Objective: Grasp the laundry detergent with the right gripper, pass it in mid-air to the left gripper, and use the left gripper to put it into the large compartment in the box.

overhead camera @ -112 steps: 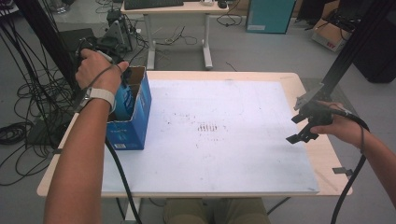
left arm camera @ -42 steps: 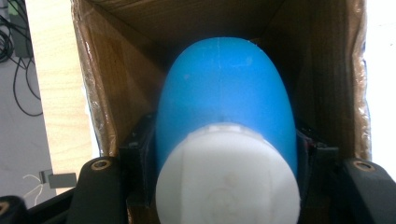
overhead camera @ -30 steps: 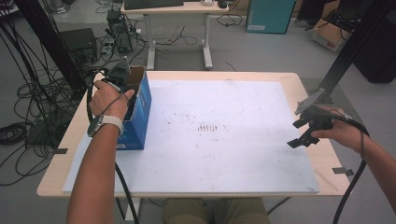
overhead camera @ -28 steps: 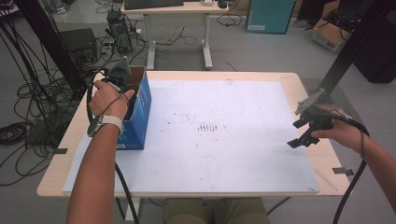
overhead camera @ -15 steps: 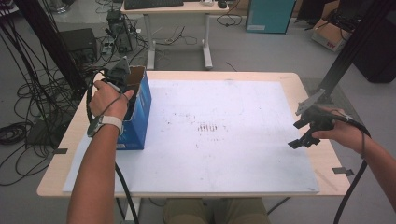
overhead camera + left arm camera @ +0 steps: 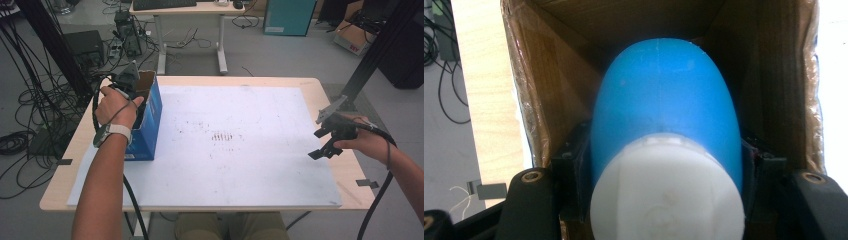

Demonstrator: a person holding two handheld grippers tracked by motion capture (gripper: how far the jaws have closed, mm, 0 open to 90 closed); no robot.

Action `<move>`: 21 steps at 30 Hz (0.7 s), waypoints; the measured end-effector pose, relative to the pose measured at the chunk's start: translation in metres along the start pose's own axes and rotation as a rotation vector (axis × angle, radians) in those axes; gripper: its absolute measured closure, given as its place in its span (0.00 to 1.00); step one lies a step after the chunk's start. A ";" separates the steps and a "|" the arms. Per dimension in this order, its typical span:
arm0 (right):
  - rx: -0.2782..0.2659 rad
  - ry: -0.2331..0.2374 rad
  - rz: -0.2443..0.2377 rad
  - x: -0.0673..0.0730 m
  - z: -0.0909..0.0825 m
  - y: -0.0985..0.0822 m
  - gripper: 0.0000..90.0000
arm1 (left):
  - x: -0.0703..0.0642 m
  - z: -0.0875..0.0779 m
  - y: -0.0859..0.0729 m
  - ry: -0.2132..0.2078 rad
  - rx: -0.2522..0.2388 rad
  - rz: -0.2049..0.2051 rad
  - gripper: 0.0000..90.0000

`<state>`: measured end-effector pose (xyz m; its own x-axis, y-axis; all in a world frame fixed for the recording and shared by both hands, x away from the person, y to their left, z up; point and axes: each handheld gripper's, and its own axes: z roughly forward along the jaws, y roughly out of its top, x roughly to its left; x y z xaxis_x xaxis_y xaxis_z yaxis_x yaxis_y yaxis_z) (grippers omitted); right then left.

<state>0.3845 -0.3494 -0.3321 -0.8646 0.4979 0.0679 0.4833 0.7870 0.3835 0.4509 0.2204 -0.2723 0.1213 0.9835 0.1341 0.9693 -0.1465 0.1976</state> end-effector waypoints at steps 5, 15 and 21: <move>-0.004 -0.003 0.006 0.000 0.000 0.000 0.08 | 0.001 0.000 0.000 -0.002 0.002 -0.001 0.42; -0.001 0.002 -0.009 -0.001 0.000 0.000 0.08 | 0.000 0.000 0.000 -0.002 0.003 0.000 0.42; 0.000 -0.001 0.001 -0.001 0.000 0.000 0.08 | 0.001 0.000 0.000 -0.003 0.005 -0.002 0.42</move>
<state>0.3849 -0.3498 -0.3324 -0.8637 0.4995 0.0671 0.4845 0.7861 0.3838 0.4509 0.2213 -0.2722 0.1203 0.9840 0.1310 0.9706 -0.1443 0.1927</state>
